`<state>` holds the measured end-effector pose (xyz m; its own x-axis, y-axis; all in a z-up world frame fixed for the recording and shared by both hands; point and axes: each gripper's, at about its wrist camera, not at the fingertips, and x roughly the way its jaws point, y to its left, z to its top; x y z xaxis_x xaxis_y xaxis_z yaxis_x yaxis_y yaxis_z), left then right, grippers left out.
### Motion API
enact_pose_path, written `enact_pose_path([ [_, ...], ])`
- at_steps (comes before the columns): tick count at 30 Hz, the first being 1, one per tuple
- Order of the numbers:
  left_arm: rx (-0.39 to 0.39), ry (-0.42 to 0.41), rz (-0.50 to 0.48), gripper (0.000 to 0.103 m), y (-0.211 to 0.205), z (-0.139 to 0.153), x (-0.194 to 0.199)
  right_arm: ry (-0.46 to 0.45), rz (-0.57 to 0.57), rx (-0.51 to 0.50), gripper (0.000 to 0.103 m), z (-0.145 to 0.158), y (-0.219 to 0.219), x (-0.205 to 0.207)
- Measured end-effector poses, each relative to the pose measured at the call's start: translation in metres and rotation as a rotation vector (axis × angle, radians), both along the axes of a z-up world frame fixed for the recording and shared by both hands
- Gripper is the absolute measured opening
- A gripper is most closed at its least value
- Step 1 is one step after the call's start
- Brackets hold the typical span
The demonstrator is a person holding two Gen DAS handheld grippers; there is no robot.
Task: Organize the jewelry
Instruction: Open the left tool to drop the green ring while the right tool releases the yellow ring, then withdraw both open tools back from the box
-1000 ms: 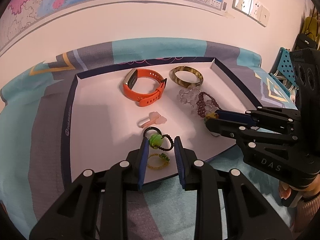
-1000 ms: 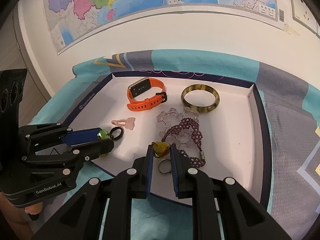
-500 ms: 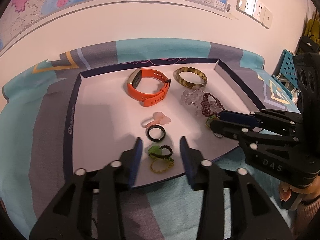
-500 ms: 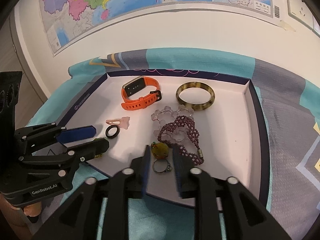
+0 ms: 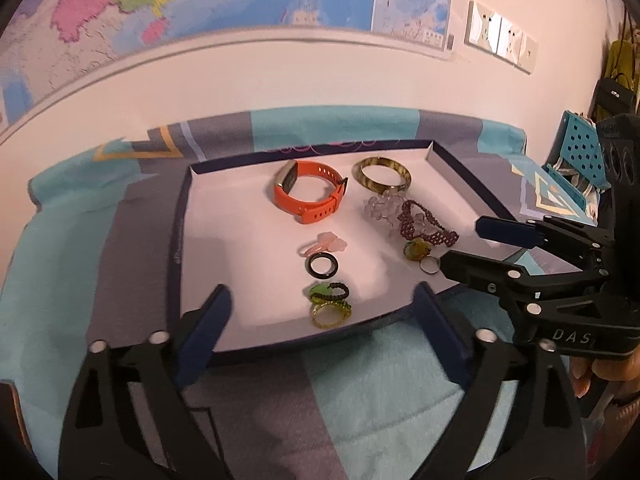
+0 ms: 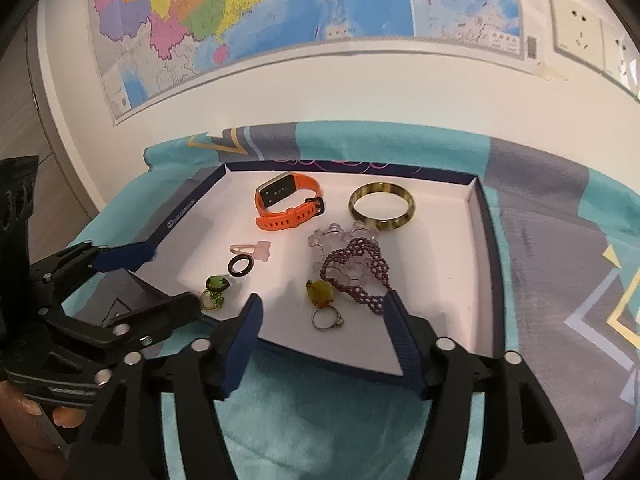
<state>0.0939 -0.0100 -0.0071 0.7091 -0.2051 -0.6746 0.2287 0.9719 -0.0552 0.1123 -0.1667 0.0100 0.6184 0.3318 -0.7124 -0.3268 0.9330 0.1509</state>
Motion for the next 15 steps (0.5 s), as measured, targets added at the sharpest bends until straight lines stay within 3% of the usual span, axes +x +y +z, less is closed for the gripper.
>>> enact_pose_path([
  [2,0.0,-0.01,0.005,0.096,0.001,0.002,-0.006,-0.016,-0.012,-0.013,0.084,0.001,-0.002,-0.006],
  [15,0.046,-0.047,0.111,0.098,0.011,0.005,-0.034,-0.069,-0.054,-0.055,0.096,0.003,-0.004,-0.038],
])
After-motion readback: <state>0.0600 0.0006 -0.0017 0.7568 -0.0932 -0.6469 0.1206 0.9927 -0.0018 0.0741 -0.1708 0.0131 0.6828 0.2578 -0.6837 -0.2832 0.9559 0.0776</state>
